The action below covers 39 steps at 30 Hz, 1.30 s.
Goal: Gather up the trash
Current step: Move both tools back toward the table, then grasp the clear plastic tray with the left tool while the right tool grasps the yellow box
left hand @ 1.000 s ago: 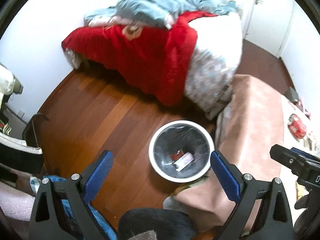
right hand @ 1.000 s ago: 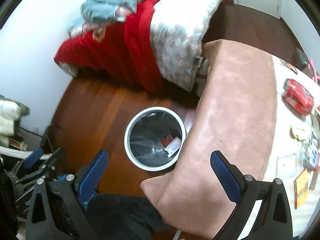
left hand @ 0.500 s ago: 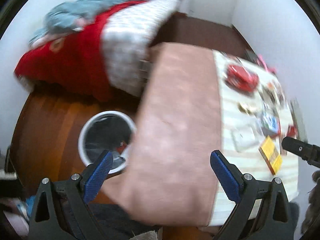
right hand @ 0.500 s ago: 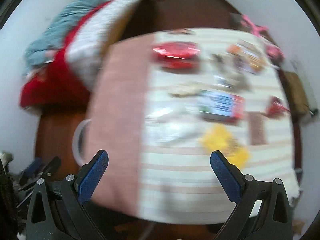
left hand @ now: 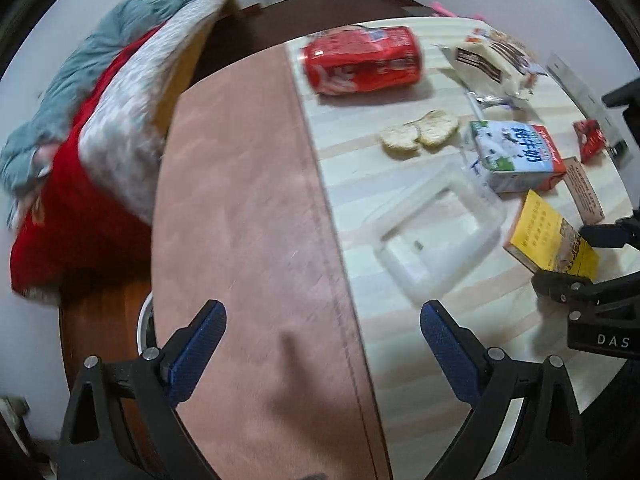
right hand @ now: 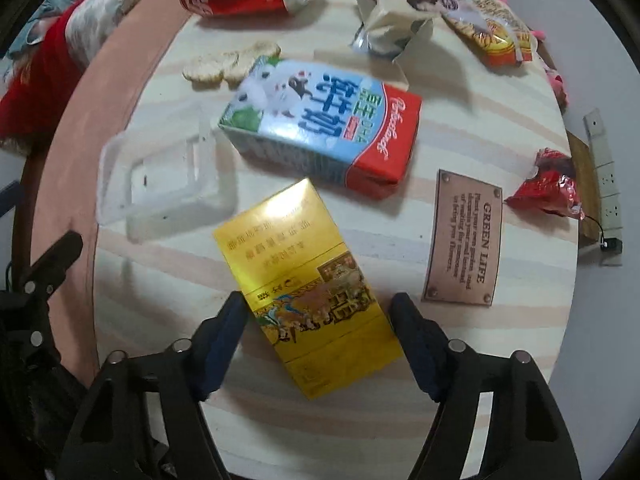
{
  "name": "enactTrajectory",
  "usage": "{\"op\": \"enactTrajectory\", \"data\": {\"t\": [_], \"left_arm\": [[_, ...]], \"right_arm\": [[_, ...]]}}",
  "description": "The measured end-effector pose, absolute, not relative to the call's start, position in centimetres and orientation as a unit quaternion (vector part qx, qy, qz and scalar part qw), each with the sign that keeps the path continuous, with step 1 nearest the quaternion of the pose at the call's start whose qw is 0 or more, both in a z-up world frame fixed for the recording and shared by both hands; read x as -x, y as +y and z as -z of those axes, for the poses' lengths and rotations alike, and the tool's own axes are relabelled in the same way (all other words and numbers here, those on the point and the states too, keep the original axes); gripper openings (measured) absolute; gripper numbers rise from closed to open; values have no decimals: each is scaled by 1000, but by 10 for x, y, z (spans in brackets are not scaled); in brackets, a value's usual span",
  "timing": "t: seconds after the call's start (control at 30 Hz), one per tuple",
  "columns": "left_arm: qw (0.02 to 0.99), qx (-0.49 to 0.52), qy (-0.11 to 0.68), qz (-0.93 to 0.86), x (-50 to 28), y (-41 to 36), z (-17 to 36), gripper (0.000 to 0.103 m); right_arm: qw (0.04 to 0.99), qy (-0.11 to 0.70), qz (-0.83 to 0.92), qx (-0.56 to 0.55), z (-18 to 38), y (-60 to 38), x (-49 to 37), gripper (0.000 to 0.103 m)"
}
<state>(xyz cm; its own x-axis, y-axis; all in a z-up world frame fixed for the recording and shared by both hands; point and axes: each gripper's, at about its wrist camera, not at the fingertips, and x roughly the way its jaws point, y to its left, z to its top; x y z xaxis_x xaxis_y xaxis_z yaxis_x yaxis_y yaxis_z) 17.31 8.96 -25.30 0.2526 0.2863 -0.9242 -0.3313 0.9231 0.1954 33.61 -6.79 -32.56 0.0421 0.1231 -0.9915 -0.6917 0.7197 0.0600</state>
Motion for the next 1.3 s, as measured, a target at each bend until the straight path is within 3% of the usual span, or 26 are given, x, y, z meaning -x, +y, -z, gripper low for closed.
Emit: {"op": "enactTrajectory", "data": {"t": [0.23,0.4,0.43,0.47,0.53,0.63,0.73,0.83,0.93,1.17,1.3], "left_arm": [[795,-21,600,-85,-220,74,257,99],[774,-39,632,-13,-253,64,276,98],[772,-37,635,-5,-256,63,278,95],[770,-34,637,-4,-259,63,280,82],[769,-22,638,-6,-261,62,281,69],[777,23,628,-24,-257,67,277,62],[767,93,630,-76,-247,88,280,60],[759,162,619,-122,-230,105,280,60],[763,191,605,-124,-223,112,282,61],[770,116,613,-134,-226,94,289,57],[779,101,596,-164,-212,80,282,56]], "right_arm": [[712,662,-207,115,319,-125,-384,70],[690,687,-211,89,321,-139,-399,76],[690,685,-214,95,319,-138,-399,76],[690,683,-218,100,318,-137,-400,76],[690,678,-222,123,316,-130,-399,76],[690,668,-224,165,316,-115,-389,75],[692,656,-224,202,317,-106,-380,74],[697,642,-234,216,315,-94,-369,61],[686,655,-253,190,309,-91,-362,60],[682,659,-236,211,302,-72,-352,63],[694,642,-232,227,294,-58,-329,59]]}}
